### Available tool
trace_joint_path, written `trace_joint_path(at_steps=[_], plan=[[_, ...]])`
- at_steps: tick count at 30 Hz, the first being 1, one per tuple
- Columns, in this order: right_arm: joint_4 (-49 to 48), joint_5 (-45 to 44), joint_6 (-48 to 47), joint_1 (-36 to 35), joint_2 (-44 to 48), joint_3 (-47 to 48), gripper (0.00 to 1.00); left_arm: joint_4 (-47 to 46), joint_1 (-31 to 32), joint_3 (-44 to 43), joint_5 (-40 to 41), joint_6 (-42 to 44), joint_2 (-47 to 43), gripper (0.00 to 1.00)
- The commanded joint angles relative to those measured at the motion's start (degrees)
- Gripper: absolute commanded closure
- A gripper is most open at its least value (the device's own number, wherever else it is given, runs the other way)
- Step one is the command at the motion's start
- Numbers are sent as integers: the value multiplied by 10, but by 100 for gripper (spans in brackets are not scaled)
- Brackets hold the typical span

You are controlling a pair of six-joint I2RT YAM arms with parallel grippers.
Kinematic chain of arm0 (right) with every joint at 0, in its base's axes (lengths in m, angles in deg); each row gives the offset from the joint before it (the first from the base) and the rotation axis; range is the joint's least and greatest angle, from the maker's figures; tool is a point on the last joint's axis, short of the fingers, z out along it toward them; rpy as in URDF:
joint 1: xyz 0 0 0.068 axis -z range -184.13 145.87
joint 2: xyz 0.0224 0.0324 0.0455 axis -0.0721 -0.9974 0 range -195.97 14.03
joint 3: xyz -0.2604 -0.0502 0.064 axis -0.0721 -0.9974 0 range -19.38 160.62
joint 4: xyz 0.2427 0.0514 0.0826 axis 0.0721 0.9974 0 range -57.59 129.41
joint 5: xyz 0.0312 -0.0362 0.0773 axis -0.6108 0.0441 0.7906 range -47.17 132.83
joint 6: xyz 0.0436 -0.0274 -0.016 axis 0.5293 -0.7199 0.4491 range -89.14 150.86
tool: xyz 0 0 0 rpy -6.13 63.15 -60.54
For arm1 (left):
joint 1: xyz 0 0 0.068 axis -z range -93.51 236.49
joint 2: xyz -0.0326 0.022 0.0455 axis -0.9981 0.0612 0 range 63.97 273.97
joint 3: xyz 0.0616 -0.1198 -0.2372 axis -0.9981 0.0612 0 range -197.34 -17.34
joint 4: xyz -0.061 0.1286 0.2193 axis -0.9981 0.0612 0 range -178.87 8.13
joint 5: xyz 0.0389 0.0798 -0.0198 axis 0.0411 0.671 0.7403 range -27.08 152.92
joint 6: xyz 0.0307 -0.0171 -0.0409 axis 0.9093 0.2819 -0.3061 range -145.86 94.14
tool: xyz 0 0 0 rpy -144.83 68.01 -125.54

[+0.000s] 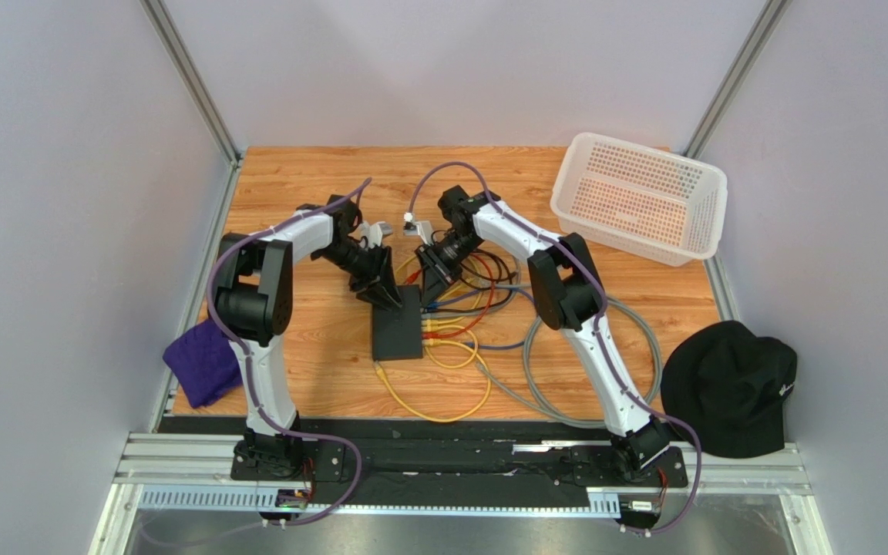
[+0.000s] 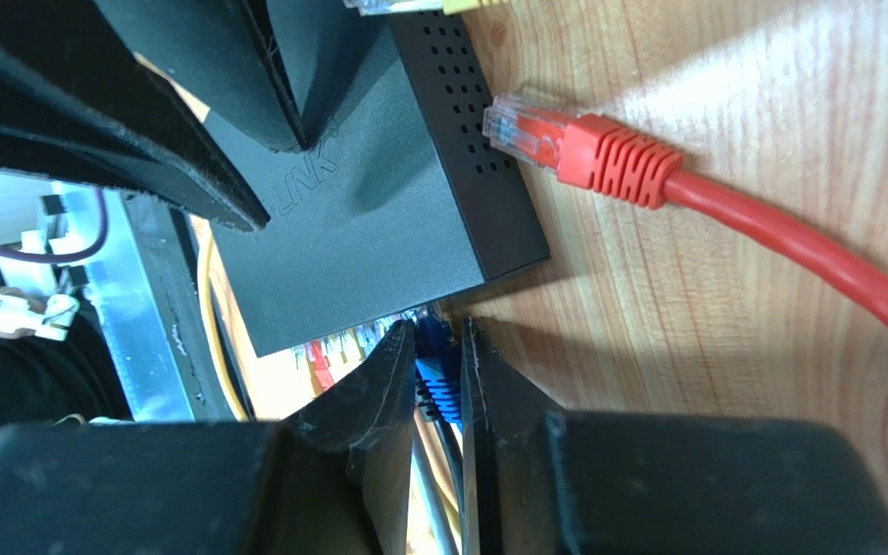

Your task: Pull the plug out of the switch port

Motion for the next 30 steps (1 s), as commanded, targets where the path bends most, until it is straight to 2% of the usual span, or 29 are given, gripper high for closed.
trace_joint_path(at_steps=[1, 5, 8, 12, 17, 22, 26, 27, 30], plan=[[14, -105, -26, 3, -28, -31, 100, -14, 2, -6, 49, 23, 21, 59], [-23, -113, 14, 19, -33, 21, 100, -14, 2, -6, 48, 23, 22, 59], [-13, -115, -11, 16, -33, 17, 100, -13, 2, -10, 47, 24, 26, 59], [62, -121, -75, 20, -42, 5, 100, -12, 3, -9, 46, 25, 27, 59], [69, -94, -96, 42, -26, 6, 100, -9, 2, -10, 50, 27, 22, 59], [10, -76, -99, 34, 16, -9, 100, -5, 2, -21, 52, 27, 28, 59], [-34, -46, -41, 29, 35, 21, 99, 2, 2, -32, 53, 28, 35, 60], [-55, -42, -27, 28, 41, 29, 95, 3, 2, -35, 52, 29, 36, 60], [-78, -44, 15, 28, 77, 29, 74, 8, 2, -46, 56, 34, 41, 60]])
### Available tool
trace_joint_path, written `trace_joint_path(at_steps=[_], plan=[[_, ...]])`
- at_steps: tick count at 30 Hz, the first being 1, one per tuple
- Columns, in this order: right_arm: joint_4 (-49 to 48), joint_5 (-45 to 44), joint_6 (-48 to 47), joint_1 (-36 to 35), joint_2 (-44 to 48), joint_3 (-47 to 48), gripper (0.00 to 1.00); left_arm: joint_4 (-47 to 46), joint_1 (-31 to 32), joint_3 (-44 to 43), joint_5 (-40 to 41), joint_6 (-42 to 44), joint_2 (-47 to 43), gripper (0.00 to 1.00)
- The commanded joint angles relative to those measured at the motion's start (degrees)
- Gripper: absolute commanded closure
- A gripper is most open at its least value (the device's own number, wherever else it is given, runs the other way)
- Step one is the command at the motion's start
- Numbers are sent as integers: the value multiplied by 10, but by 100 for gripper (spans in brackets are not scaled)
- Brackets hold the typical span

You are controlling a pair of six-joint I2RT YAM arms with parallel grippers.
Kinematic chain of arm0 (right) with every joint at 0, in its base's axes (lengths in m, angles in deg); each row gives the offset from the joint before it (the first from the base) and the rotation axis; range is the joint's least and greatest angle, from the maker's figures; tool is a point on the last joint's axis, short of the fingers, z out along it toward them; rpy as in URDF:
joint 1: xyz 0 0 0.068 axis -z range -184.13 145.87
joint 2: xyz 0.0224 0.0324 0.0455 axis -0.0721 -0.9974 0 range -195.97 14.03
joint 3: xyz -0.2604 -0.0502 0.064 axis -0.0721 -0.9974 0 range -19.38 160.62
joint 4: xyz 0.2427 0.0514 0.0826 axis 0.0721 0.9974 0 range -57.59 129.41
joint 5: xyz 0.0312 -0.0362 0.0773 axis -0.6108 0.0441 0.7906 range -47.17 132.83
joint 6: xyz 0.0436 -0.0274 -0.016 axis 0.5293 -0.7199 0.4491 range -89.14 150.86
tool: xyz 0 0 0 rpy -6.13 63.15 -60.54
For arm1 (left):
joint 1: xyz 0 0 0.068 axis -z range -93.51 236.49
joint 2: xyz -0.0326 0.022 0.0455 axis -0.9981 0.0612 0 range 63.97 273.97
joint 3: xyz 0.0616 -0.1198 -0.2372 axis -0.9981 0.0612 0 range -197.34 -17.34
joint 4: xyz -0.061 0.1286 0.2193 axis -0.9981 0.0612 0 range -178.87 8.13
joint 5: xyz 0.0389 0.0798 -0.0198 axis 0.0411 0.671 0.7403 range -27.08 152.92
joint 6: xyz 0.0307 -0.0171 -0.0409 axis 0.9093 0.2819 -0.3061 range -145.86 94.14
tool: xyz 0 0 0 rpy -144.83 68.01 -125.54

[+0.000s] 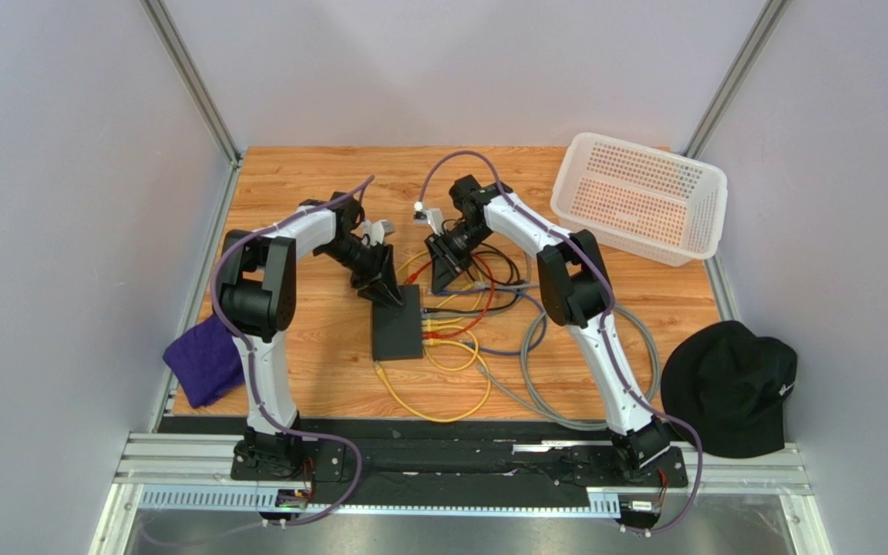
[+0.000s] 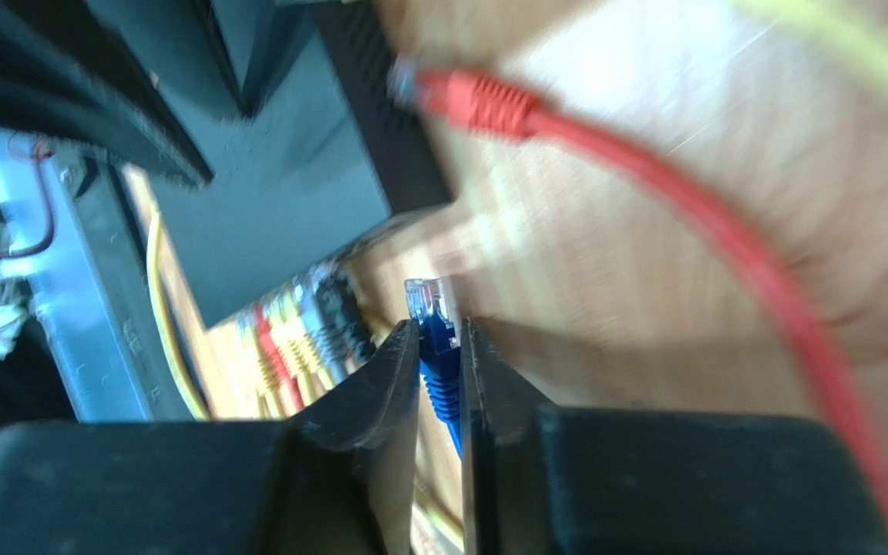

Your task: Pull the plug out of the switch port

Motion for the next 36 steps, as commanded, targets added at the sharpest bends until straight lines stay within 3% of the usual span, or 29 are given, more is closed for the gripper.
trace_joint_path(at_steps=[1, 4, 11, 18, 20, 29, 36], plan=[[-81, -29, 50, -4, 80, 16, 61, -13, 1, -19, 56, 31, 22, 60], [-83, -59, 44, -1, 156, -52, 49, -6, 0, -26, 65, 37, 16, 59], [-151, -149, 39, 34, 354, -266, 40, 21, 0, -61, 73, 56, 9, 58], [-187, -371, -13, 34, 454, -462, 41, 29, 1, -79, 72, 67, -5, 54], [-227, -505, -5, 32, 465, -508, 41, 30, 1, -80, 69, 66, -2, 54], [-233, -524, -7, 40, 402, -493, 47, 23, 9, -55, 56, 67, -6, 53], [-204, -464, -24, 42, 365, -485, 62, 19, 13, -43, 64, 72, -20, 53]])
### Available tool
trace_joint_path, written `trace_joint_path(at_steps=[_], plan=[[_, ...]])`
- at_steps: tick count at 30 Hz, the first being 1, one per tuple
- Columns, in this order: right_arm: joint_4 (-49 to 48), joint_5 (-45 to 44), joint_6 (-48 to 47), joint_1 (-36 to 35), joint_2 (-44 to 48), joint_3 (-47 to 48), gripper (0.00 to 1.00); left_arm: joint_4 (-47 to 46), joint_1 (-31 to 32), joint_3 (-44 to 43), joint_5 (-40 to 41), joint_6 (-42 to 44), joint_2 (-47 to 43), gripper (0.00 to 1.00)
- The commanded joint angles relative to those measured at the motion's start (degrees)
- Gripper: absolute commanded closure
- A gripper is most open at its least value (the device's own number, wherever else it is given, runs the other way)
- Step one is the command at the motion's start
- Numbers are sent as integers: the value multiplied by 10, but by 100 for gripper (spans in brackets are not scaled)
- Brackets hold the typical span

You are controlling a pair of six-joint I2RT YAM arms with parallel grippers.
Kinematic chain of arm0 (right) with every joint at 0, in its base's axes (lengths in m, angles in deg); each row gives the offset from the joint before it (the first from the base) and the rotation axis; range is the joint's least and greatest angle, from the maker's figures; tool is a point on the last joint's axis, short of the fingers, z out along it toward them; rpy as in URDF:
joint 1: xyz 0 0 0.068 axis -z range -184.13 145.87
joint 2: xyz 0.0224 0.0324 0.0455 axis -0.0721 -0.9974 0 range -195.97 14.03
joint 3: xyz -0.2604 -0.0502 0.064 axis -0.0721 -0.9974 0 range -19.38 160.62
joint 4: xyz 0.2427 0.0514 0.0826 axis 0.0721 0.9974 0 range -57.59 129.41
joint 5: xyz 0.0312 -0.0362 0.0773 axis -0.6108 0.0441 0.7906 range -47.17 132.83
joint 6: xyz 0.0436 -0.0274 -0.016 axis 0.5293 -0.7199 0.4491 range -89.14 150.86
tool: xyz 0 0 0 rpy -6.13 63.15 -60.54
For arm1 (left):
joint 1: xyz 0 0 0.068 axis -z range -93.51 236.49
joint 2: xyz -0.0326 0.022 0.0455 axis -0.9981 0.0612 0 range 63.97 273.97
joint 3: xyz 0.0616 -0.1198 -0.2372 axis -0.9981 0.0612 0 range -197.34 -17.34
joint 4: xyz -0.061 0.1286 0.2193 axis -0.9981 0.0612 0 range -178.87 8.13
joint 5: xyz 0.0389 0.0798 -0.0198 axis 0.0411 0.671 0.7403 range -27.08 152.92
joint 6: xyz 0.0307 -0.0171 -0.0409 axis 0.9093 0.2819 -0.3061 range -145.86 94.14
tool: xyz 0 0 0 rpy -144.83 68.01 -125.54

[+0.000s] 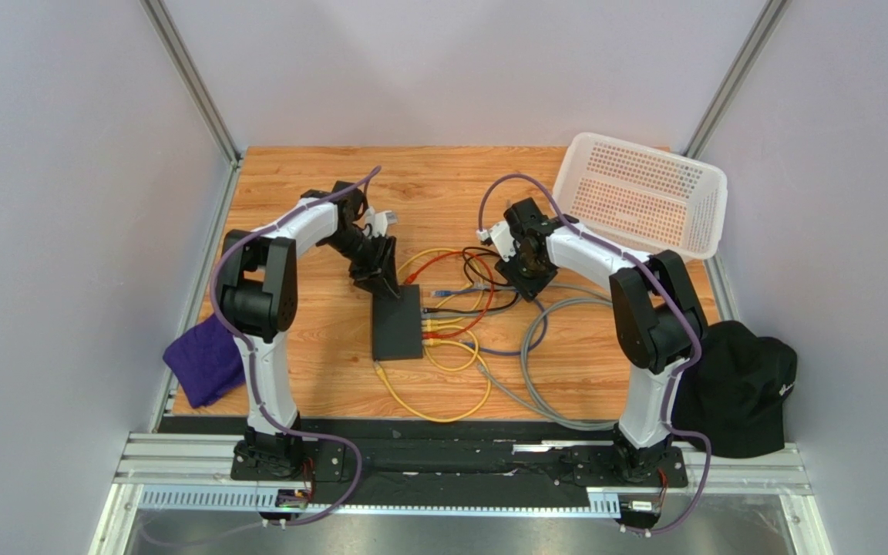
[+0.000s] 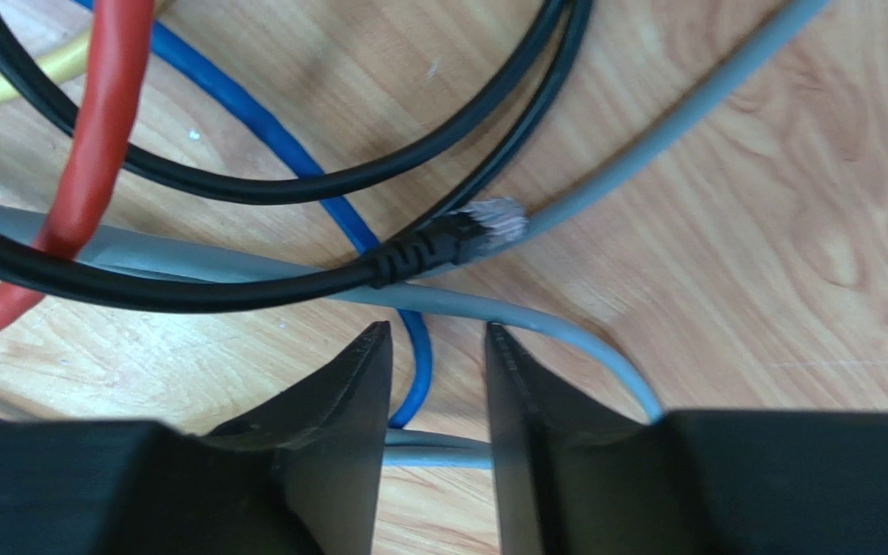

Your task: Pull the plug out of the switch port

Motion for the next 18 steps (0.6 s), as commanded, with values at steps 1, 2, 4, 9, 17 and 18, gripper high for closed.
trace_joint_path(at_steps=[1, 2, 4, 9, 17, 18], plan=[[8, 47, -15, 3, -5, 12, 63, -4, 4, 4, 9, 21, -21, 53], [9, 50, -16, 2, -3, 1, 64, -4, 4, 0, 9, 21, -22, 53], [13, 57, -25, 3, 2, -8, 66, -3, 4, -1, 9, 20, -20, 53], [68, 41, -67, 10, 22, 18, 98, -2, 4, 0, 10, 24, -24, 53], [202, -33, -88, 46, 67, 141, 100, 0, 5, -2, 12, 17, -37, 52], [220, -39, -91, 45, 73, 147, 100, 2, 5, -4, 6, 16, -40, 52]])
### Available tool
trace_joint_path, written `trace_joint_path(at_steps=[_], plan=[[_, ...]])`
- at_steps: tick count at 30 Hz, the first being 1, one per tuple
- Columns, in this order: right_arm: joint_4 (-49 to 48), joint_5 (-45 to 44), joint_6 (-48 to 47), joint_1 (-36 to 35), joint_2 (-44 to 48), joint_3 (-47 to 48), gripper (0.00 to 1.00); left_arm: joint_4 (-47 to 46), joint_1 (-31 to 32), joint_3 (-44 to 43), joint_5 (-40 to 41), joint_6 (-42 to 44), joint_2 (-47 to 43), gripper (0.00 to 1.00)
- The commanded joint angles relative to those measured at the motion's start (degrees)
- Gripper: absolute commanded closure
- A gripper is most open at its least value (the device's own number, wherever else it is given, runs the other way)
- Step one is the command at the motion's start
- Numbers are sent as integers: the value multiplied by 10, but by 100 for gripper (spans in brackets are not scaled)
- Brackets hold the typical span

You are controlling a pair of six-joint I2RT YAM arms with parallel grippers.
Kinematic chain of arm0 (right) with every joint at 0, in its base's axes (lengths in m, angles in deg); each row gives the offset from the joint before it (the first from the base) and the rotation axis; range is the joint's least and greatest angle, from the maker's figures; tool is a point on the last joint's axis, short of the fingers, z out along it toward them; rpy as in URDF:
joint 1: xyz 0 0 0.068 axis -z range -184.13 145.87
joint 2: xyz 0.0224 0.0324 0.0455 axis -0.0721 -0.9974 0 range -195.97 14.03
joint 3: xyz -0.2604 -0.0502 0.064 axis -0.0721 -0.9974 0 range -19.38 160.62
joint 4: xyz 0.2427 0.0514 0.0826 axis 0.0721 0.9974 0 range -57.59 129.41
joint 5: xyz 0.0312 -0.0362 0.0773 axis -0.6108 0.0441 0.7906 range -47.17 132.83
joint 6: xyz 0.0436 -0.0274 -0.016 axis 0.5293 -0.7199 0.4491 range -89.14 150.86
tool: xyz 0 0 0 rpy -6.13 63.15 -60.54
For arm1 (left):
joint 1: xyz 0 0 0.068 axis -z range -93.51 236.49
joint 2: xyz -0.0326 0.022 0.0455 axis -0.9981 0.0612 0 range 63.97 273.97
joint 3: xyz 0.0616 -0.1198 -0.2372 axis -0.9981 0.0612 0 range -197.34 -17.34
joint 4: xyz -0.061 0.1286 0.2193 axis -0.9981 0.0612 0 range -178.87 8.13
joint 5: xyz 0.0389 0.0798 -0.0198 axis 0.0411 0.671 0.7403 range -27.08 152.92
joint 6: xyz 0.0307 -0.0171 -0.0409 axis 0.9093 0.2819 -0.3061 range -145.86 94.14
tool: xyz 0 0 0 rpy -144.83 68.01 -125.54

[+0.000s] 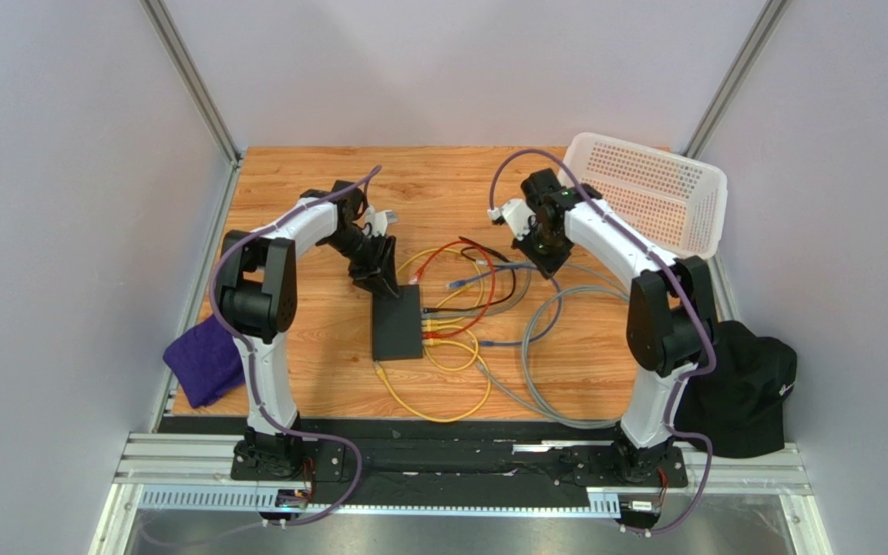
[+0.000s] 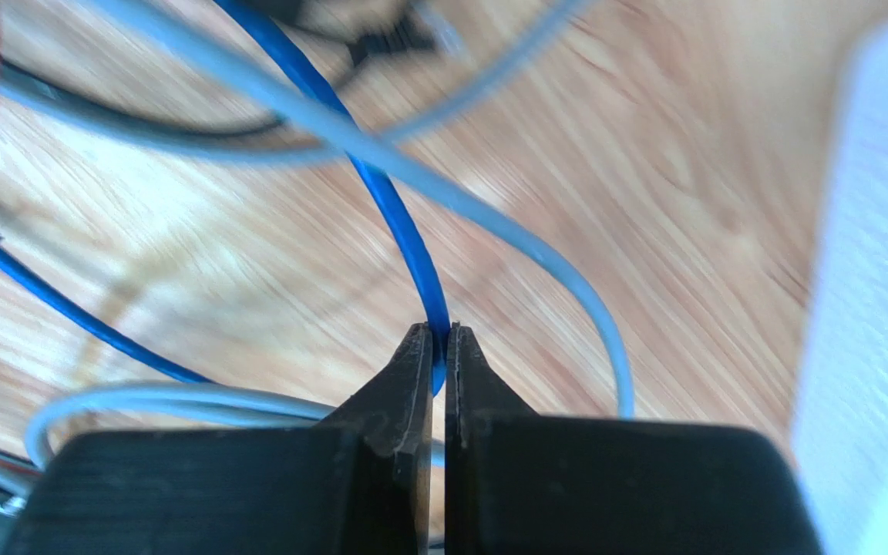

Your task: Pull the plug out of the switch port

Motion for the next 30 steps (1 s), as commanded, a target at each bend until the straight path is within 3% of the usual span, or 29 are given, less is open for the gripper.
trace_joint_path(at_steps=[1, 8, 14, 17, 22, 25, 27, 29, 30], plan=[[95, -70, -31, 8, 65, 50, 100, 3, 3, -6, -3, 7, -38, 53], [186, -123, -94, 46, 87, 95, 100, -5, 13, -4, 0, 13, -40, 52], [192, -127, -84, 149, 70, 149, 100, -4, 28, -6, 5, 20, -39, 52], [163, -134, -76, 180, 70, 153, 100, -3, 32, -9, 6, 21, -35, 52], [45, -177, -105, 185, 103, 55, 100, 2, 32, -11, 13, 23, -33, 52], [21, -171, -112, 186, 109, 13, 99, 1, 33, -6, 17, 26, -34, 52], [23, -172, -106, 185, 97, 8, 85, 1, 33, -6, 18, 27, -36, 51], [24, -180, -95, 185, 89, 14, 58, 1, 33, -5, 19, 28, -39, 51], [24, -181, -91, 185, 86, 20, 55, 1, 33, -5, 22, 29, -39, 51]])
